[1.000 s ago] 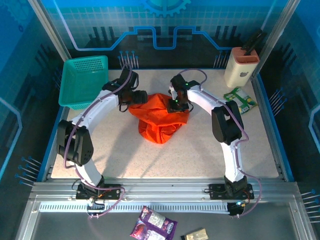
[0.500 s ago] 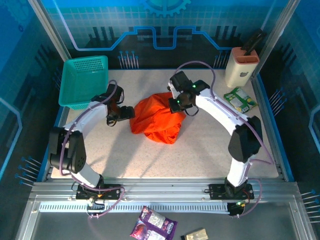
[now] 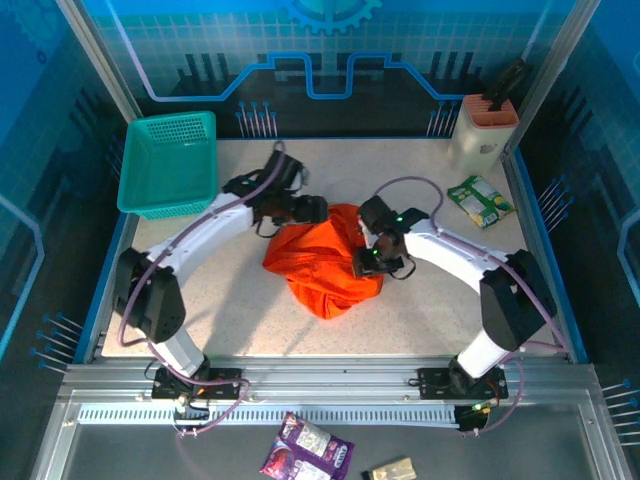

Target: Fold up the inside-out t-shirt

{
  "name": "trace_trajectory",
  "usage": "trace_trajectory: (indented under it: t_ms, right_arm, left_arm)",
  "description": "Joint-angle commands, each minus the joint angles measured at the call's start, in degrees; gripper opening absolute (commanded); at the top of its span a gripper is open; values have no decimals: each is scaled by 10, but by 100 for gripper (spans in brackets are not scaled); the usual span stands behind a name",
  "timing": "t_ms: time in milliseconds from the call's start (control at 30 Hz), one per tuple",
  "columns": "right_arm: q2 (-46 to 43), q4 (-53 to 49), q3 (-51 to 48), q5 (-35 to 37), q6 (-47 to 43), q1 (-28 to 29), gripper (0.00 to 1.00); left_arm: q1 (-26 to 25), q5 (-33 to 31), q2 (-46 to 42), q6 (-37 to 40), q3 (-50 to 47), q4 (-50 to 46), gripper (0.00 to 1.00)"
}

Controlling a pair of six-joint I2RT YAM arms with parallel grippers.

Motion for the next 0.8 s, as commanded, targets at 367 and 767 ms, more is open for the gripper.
trace_trajectory:
  t_ms: [367,767]
  right_arm:
    - [106,91,55,-60,2,-91,53]
    - [22,4,191,-17,-35,-134,0]
  left_arm:
    - [-87,-171,208,32,149,-105,69]
    - [-6,-70,116,60,179,-44,0]
